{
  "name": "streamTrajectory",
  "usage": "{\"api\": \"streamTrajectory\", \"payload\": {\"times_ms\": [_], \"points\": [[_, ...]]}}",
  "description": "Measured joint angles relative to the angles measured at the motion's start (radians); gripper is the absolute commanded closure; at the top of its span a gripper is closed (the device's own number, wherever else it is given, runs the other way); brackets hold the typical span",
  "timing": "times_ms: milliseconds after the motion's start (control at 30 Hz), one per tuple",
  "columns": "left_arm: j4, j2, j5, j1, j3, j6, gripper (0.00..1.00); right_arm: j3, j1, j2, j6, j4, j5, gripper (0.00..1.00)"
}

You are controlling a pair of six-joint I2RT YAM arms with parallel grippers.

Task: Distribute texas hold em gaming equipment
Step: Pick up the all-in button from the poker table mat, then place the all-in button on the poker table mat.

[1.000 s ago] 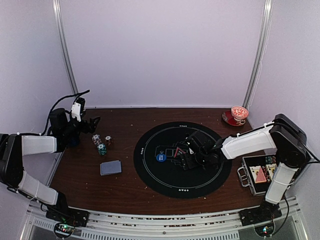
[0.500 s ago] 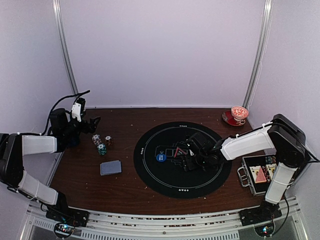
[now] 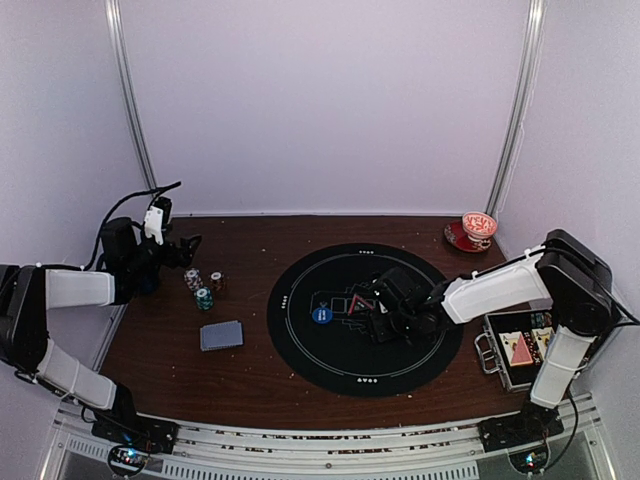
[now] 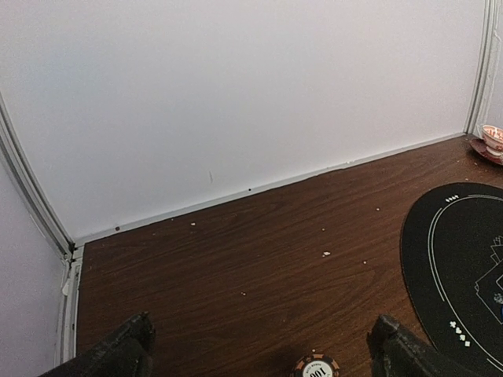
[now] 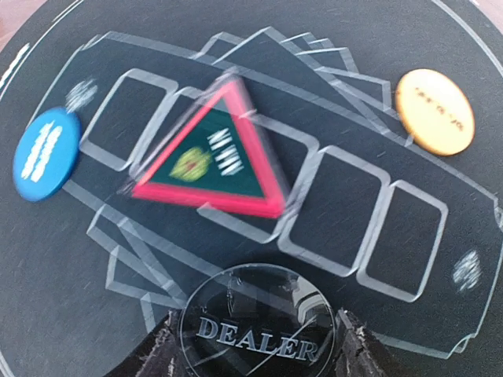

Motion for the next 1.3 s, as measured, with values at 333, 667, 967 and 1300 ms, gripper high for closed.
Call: {"api": "streamTrajectory", "payload": {"times_ms": [333,667,967,1300], "points": [[0.000,0.011,-0.003,0.000,0.000,0.001,0.02,-0.122,0.155,-0.150,-0.018,-0.020,-0.043,0.48],[0.000,0.024,-0.004,0.000,0.000,0.001,0.02,-0.217,0.292,-0.262,-0.035,-0.018,-0.063,0.46],[-0.001,0.032,-0.005,0.000,0.000,0.001,0.02,-0.228,0.358,-0.239,-0.039,-0.004,-0.068,0.45],[-0.001,0.032,-0.008,0.000,0.001,0.002,0.02,-0.227,0.366,-0.212,-0.036,0.001,-0.039,0.30]]}}
